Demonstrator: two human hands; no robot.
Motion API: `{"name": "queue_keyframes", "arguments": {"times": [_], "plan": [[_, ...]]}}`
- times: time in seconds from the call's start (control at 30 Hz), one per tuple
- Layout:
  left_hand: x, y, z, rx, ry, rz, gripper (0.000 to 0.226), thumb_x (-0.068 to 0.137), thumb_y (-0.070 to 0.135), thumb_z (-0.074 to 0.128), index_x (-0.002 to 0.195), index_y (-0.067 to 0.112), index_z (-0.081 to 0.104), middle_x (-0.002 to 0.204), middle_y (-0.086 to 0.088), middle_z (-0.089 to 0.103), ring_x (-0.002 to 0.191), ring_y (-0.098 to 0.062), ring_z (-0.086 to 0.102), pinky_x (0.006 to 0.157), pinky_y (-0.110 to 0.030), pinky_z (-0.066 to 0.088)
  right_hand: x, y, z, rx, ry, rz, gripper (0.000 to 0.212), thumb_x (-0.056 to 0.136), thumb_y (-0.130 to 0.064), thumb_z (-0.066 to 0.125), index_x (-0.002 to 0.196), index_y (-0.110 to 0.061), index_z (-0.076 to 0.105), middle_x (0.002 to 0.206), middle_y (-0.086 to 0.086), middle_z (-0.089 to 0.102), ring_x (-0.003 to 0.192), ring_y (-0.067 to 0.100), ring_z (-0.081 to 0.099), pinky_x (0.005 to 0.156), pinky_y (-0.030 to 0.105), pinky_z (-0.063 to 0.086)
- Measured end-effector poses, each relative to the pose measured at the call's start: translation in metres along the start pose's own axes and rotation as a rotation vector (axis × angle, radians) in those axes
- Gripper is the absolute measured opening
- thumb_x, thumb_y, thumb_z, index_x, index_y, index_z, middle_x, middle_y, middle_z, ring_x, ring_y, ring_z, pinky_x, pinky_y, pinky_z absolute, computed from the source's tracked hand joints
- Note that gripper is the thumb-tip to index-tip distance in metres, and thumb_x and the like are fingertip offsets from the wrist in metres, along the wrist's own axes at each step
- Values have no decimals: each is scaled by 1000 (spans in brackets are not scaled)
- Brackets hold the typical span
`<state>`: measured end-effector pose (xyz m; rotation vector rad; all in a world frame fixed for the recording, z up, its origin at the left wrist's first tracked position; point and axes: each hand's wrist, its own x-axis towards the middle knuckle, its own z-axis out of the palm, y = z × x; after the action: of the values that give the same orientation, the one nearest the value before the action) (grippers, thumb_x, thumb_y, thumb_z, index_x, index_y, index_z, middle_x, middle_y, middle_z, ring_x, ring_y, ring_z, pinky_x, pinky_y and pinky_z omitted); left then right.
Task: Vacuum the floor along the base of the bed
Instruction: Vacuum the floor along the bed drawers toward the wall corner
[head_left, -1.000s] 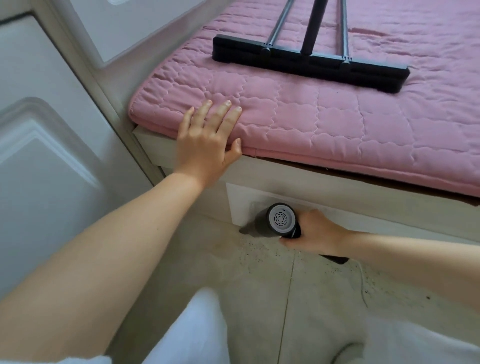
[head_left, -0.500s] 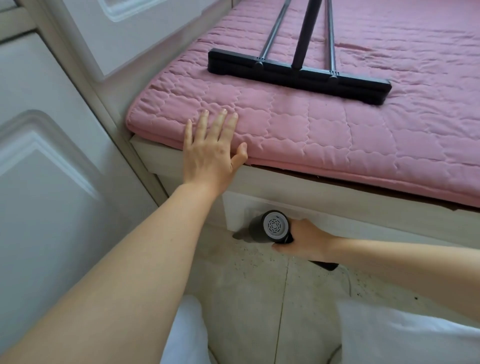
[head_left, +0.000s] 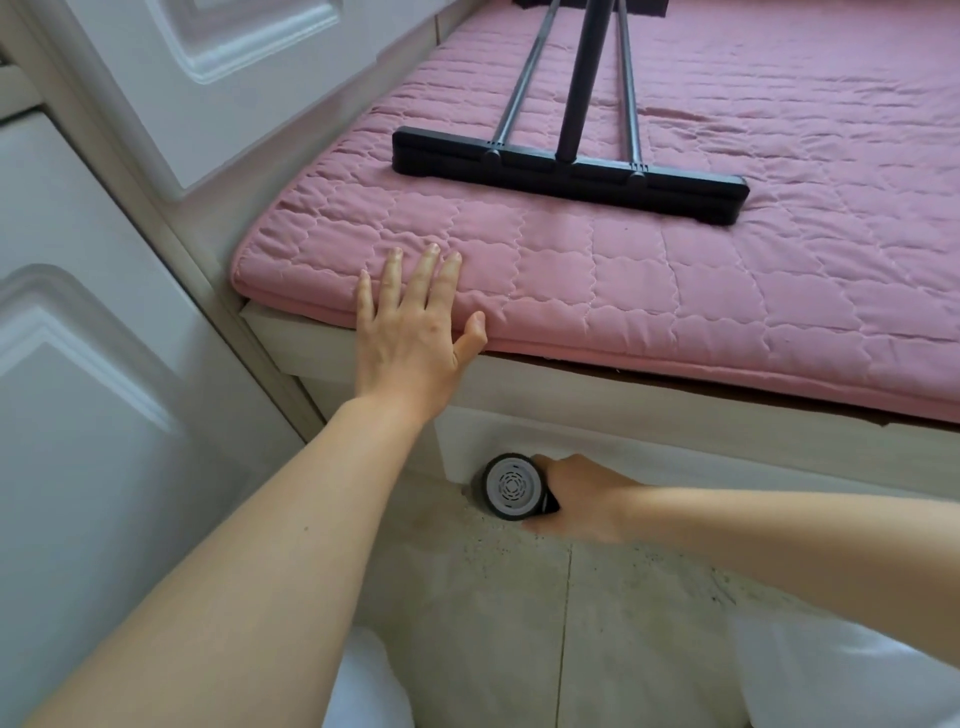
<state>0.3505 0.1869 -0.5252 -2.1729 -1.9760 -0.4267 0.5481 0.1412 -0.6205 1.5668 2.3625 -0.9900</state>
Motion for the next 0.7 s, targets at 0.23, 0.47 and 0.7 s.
{"name": "queue_keyframes", "arguments": {"times": [0.23,0.47,0.7], "plan": [[9,19,-8,-105,-91,-139,63,99,51,25,156,28,13,164,2,7,151,-27,-4,118,-54,-6,-16,22,-7,53,-6,16,64,81,-40,70,136,-26,41,121,-3,62,104,15,60,93,30,51],[15,19,-4,-85,-104,-115,63,99,54,23,156,34,7,165,3,0,150,-30,-9,116,-59,-11,-9,12,-16,116,69,-69,62,83,-30,69,138,-20,43,129,0,58,117,18,55,99,25,44],[17,18,-5,-91,-99,-99,62,98,52,27,156,33,11,165,4,0,150,-30,-9,116,-60,-11,-7,10,-8,83,62,-87,62,84,-33,68,138,-21,43,128,0,60,115,20,57,99,30,46]]}}
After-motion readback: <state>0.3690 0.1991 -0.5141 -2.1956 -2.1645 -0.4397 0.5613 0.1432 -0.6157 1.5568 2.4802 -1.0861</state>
